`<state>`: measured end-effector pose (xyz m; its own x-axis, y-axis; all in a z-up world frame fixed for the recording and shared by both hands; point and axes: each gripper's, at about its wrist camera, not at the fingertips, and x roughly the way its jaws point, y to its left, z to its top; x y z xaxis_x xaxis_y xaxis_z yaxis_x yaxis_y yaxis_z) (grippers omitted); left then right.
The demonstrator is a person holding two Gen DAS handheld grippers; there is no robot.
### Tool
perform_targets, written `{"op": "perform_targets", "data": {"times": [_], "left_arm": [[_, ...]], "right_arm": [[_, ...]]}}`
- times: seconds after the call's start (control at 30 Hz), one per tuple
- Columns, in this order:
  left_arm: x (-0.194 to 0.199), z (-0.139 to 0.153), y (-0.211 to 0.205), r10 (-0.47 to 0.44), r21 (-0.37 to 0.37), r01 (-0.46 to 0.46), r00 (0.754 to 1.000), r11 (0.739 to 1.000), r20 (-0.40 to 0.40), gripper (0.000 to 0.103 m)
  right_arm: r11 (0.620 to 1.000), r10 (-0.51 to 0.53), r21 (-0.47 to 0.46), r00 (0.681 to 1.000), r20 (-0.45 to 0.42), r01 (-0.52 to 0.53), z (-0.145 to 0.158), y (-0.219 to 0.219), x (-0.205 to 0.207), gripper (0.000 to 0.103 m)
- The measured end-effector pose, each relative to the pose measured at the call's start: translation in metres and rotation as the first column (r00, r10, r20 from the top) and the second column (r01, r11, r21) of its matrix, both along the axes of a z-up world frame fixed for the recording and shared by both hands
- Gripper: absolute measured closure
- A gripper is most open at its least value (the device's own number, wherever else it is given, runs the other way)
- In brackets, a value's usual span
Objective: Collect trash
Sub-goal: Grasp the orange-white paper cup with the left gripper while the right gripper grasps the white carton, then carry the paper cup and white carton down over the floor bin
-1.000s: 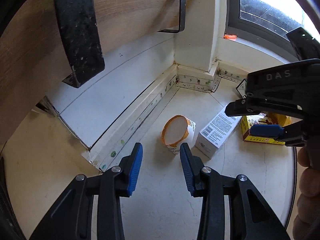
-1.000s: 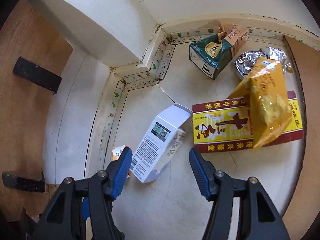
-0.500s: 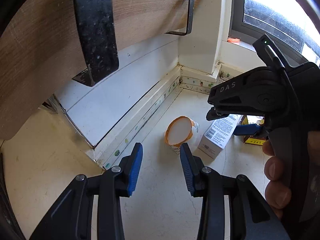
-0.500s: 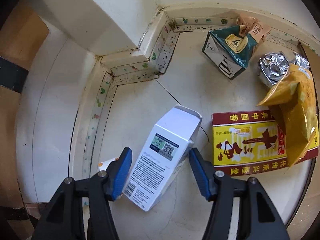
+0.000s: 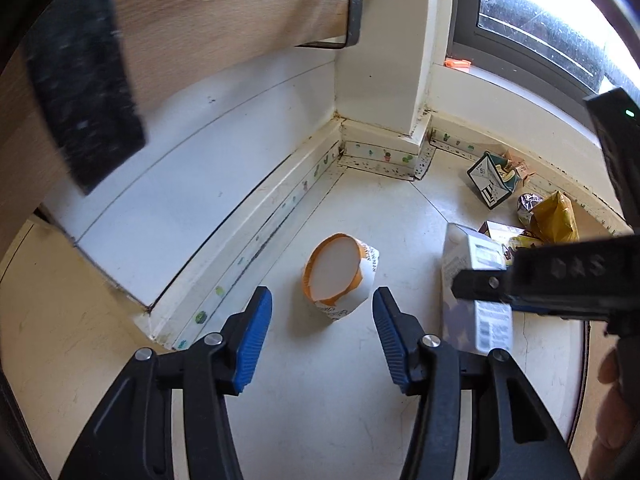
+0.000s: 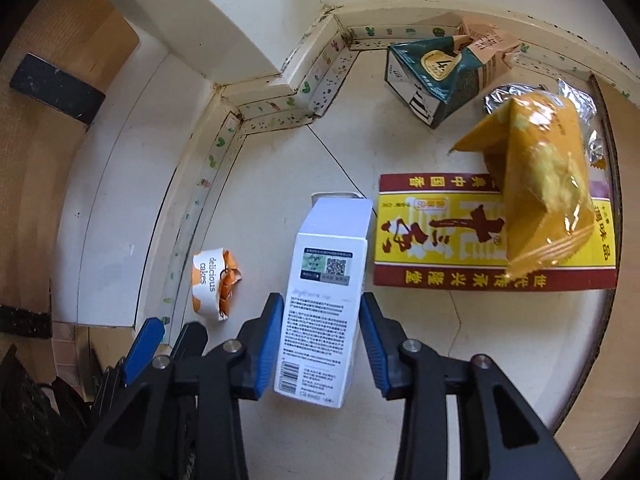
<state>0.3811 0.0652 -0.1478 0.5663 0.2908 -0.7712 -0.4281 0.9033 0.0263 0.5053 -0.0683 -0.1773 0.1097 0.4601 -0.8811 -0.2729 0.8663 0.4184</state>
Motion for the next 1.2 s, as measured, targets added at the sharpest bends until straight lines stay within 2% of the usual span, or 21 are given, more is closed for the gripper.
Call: {"op": "perform_targets", "data": {"times": [0.2,0.5,0.57,0.6,0.7,0.87,0.97,1.2], "left_arm": [[0.022,-0.008,-0.005,-0.014,0.028,0.015,0.999,1.0,-0.039,0.052],[0.056,-0.028,-0.004,-0.016,0.05,0.022,0.993,0.999,-0.118,0.053],[0.06,-0.03,-0.005,-0.023,0.05,0.03,0.992,0.998,-0.125,0.062],[0.063,-0.032,-0.005,-0.025,0.049,0.032,0.991,0.998,-0.13,0.072],[0.066,-0.031,-0.008,-0.034,0.068,0.044,0.99,0.997,-0.134,0.073],[0.053,-0.023,-0.022,-0.064,0.087,0.076,0.989,0.993,-0.131,0.075],[0.038,-0.016,-0.027,-0.09,0.072,0.1,0.989,0.992,-0.12,0.075],[-0.012,0.008,-0.043,-0.17,0.074,0.177,0.981,0.981,-0.094,0.075]], "right_arm": [[0.999,0.013,0.031,1.0,-0.013,-0.012,-0.001,-0.023,-0.007,0.065],[0.997,0.055,0.053,0.999,-0.001,-0.055,0.003,-0.033,-0.017,0.065],[0.997,0.059,0.052,0.998,0.005,-0.06,0.006,-0.042,-0.024,0.065],[0.997,0.061,0.054,0.998,0.005,-0.062,0.006,-0.043,-0.025,0.065],[0.997,0.06,0.056,0.998,0.003,-0.06,0.006,-0.044,-0.027,0.065],[0.997,0.052,0.062,0.999,0.004,-0.052,0.006,-0.045,-0.03,0.065],[0.997,0.042,0.062,0.999,0.009,-0.042,0.011,-0.053,-0.039,0.065],[0.999,0.002,0.054,0.999,0.036,-0.004,0.026,-0.073,-0.083,0.065]]}}
